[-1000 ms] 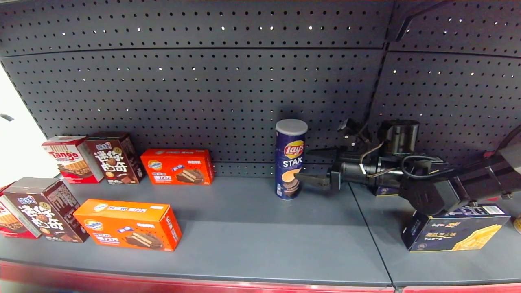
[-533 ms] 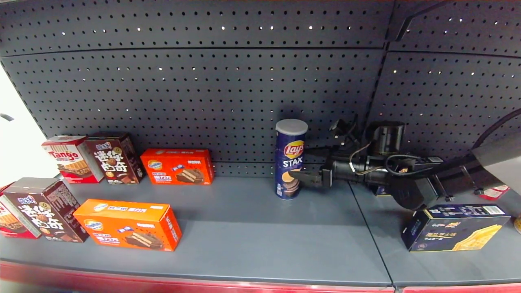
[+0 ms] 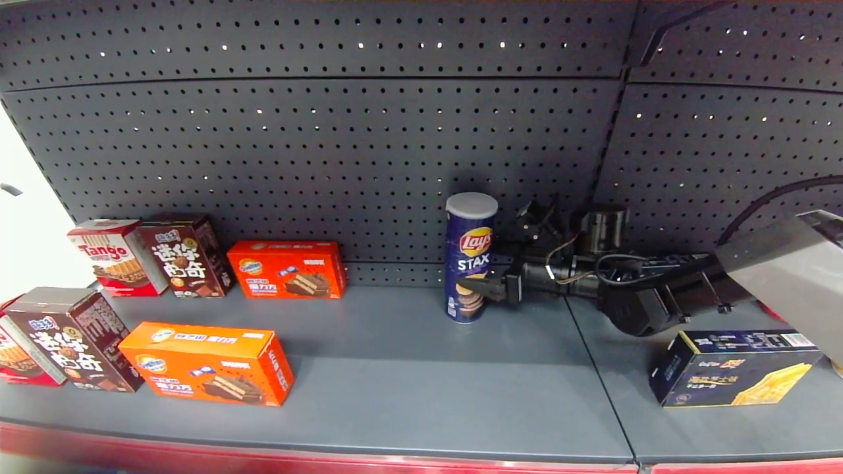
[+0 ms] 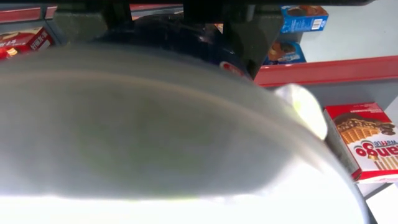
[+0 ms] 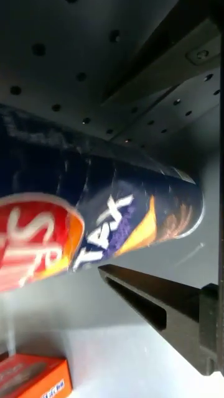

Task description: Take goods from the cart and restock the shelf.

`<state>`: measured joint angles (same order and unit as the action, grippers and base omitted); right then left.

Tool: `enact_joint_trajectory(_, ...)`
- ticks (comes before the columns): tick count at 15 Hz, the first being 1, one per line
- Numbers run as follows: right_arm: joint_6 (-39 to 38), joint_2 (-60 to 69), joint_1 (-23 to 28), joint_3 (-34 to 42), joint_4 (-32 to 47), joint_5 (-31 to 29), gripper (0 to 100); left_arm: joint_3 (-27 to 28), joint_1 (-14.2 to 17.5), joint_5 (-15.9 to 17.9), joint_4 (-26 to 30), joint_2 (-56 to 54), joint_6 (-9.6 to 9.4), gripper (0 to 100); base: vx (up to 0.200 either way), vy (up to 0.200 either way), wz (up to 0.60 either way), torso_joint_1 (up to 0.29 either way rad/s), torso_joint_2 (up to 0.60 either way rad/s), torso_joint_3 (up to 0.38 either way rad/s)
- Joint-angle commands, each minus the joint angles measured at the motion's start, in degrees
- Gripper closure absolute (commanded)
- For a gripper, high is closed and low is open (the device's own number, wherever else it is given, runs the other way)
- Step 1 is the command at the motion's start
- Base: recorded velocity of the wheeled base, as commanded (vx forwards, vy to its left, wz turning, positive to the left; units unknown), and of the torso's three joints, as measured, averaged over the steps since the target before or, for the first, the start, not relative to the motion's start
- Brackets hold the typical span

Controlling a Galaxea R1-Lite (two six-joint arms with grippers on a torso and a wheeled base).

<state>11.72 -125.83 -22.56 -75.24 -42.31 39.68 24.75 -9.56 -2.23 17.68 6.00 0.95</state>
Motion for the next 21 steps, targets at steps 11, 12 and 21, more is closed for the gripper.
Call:
enact_joint_trajectory(11,-1.7,-5.4,-2.7,-4.8,-0.1,-0.3,100,-0.3,0.0,-0.5,0.1,0.0,0.02,100,0.0,0.0,0.0,0.0,0.0,0.0)
enact_joint_trajectory(12,-1.7,-5.1,-2.8,-4.7,0.1,-0.9,100,-0.5,0.0,-0.5,0.2,0.0,0.02,100,0.0,0.0,0.0,0.0,0.0,0.0)
enact_joint_trajectory(21,-2.4,12.7,-6.4,10.2,0.8,-7.3,100,-3.9,0.0,-0.2,-0.2,-0.2,0.72,100,0.0,0.0,0.0,0.0,0.0,0.0)
